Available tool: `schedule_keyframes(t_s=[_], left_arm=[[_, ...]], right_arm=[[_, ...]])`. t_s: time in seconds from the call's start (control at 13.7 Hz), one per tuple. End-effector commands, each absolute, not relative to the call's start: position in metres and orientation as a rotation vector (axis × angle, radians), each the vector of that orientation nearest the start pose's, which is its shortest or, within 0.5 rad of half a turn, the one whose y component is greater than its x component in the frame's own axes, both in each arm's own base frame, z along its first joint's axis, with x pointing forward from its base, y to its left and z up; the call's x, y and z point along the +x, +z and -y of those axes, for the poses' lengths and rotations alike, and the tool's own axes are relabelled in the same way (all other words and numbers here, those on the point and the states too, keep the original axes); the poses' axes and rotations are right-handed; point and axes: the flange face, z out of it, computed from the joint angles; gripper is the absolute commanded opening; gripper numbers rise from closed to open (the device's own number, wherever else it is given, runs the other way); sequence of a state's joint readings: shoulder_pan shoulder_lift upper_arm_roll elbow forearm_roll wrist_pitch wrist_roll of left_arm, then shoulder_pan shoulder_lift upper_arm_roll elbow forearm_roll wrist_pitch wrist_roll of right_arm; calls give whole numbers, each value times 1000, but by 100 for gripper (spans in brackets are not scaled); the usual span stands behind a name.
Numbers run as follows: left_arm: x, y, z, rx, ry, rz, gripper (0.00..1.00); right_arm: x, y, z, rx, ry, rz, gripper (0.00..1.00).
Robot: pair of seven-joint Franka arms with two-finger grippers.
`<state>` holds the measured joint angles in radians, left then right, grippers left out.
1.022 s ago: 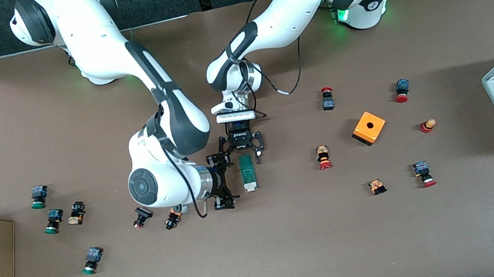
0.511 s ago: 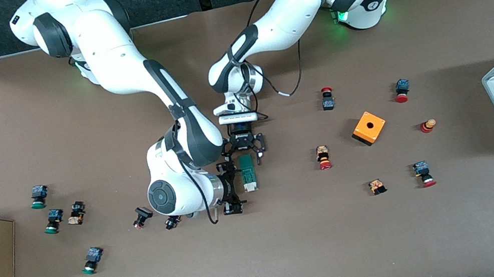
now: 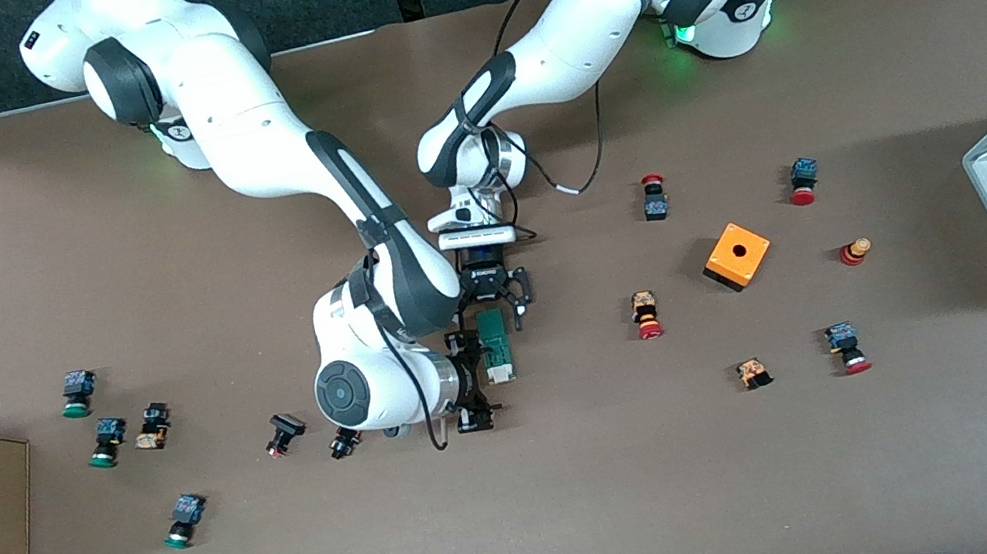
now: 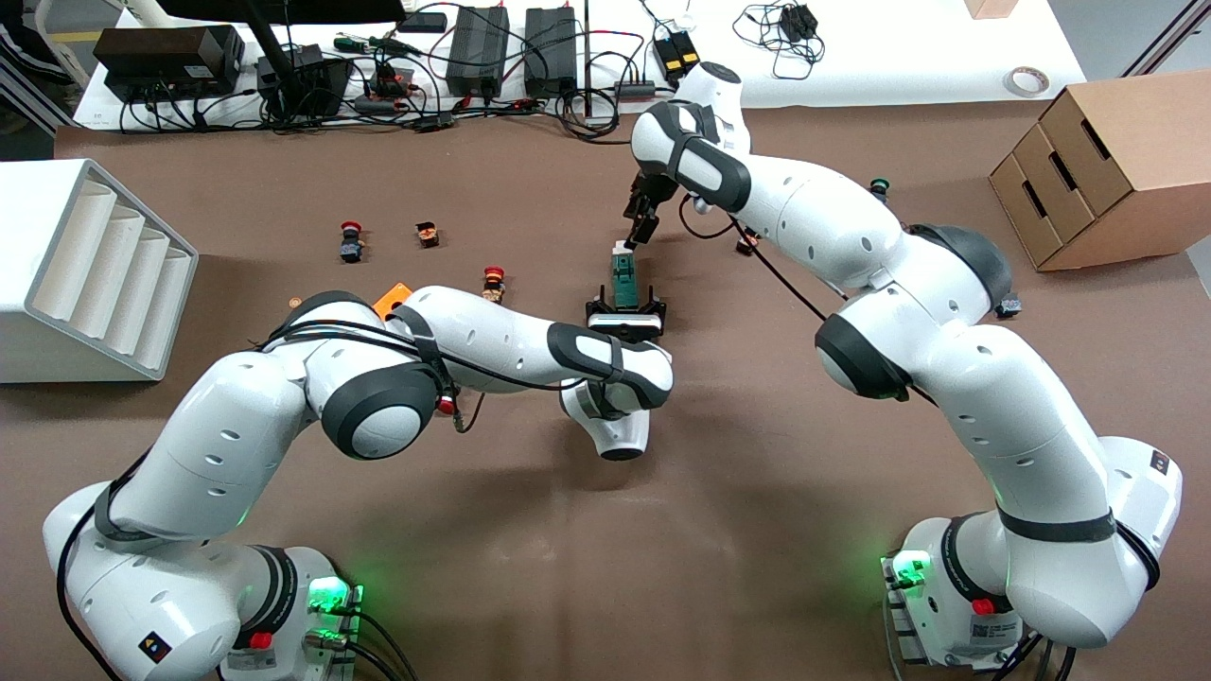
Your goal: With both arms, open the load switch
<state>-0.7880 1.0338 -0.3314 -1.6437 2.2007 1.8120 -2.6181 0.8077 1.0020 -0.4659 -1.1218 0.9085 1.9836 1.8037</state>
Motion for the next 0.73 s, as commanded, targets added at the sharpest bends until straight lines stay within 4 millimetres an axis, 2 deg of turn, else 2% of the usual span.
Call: schedule_keyframes(t_s=[0.0, 0.29, 0.66], left_arm=[[361, 47, 554, -2433, -2108, 2, 99], [348, 48, 559, -2427, -2102, 24, 99], [346, 42, 556, -2421, -2095, 18, 97]], right_arm=[[659, 227, -418, -1924, 594, -2157, 82], [652, 212, -428, -1937, 565, -2153, 80], [643, 212, -442, -1962, 563, -2135, 59]])
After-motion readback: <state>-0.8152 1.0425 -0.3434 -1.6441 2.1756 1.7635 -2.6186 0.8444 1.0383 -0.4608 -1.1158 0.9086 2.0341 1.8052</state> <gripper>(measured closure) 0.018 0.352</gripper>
